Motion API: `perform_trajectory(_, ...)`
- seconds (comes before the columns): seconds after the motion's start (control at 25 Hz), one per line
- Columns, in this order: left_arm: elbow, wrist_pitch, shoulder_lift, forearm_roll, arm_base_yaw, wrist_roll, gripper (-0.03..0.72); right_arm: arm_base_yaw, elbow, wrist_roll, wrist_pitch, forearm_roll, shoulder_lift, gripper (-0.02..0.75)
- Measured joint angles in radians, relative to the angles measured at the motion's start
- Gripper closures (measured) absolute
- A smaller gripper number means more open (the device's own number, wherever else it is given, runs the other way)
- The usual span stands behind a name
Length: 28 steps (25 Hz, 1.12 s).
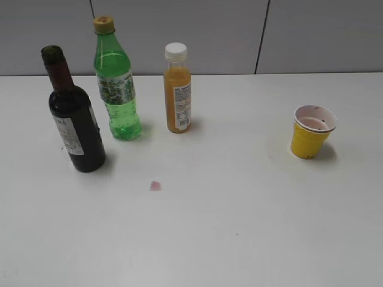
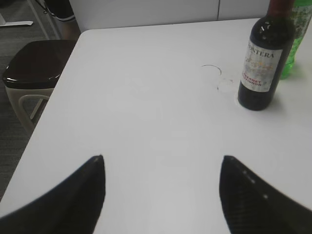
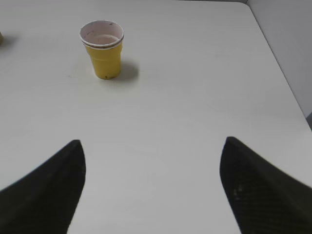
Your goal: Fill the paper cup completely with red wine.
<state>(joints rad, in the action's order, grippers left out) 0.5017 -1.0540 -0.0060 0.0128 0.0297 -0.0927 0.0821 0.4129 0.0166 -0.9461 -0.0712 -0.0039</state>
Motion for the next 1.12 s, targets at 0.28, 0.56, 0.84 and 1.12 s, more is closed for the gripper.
perform_trajectory(0.28,0.000,0.000,0.000,0.000,0.000,0.000,0.134,0.000,0.002,0.000,0.001,0.000,0.000,0.081)
perform_trajectory(0.56,0.000,0.000,0.000,0.000,0.000,0.000,0.134,0.000,0.023,0.000,0.189,0.001,0.000,0.081)
perform_trajectory(0.84,0.000,0.000,0.000,0.000,0.000,0.000,0.134,0.000,0.023,-0.001,0.411,0.001,0.095,0.083)
perform_trajectory(1.12,0.000,0.000,0.000,0.000,0.000,0.000,0.134,0.000,0.023,-0.002,0.608,-0.009,0.259,0.093)
